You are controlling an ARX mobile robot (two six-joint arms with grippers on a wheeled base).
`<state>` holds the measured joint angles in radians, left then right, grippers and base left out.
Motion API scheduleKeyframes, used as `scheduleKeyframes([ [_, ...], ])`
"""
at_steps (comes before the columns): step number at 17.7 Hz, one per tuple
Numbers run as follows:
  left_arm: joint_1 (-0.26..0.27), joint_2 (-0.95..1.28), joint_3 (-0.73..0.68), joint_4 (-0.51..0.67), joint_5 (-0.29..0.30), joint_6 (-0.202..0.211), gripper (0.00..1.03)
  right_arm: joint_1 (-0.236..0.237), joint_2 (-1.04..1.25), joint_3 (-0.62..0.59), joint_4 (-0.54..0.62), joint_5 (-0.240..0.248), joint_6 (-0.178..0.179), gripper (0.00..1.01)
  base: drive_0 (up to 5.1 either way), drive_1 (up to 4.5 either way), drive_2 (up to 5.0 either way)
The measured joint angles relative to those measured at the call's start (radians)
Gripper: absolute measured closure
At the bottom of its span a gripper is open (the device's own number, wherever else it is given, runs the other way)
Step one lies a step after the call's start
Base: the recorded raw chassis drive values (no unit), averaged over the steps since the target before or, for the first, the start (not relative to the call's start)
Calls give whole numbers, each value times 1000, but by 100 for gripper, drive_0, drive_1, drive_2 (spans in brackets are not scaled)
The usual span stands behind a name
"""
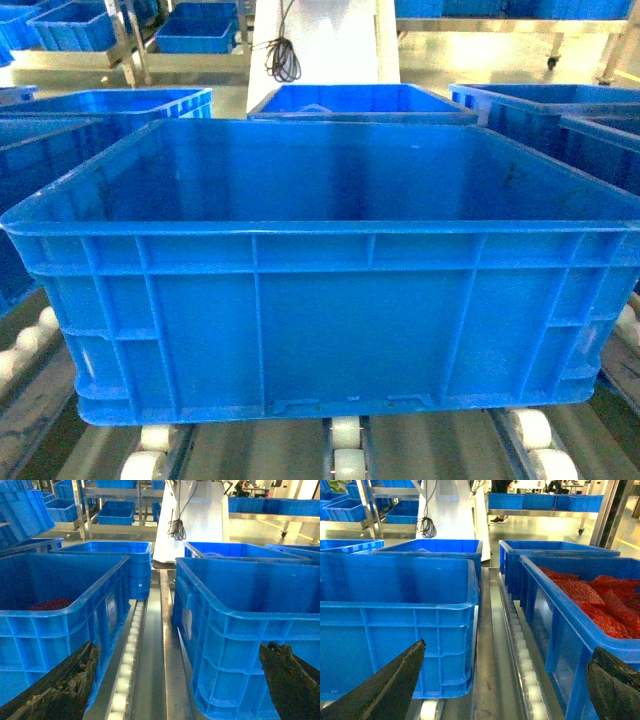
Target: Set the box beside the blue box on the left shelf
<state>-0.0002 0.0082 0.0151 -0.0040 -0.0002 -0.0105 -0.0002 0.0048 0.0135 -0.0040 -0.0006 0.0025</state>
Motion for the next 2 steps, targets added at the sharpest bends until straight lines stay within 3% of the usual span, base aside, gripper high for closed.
scheduleKeyframes([
  [2,0,0,0,0,0,0,5,0,0,0,0,0,0,3,0,0,0],
])
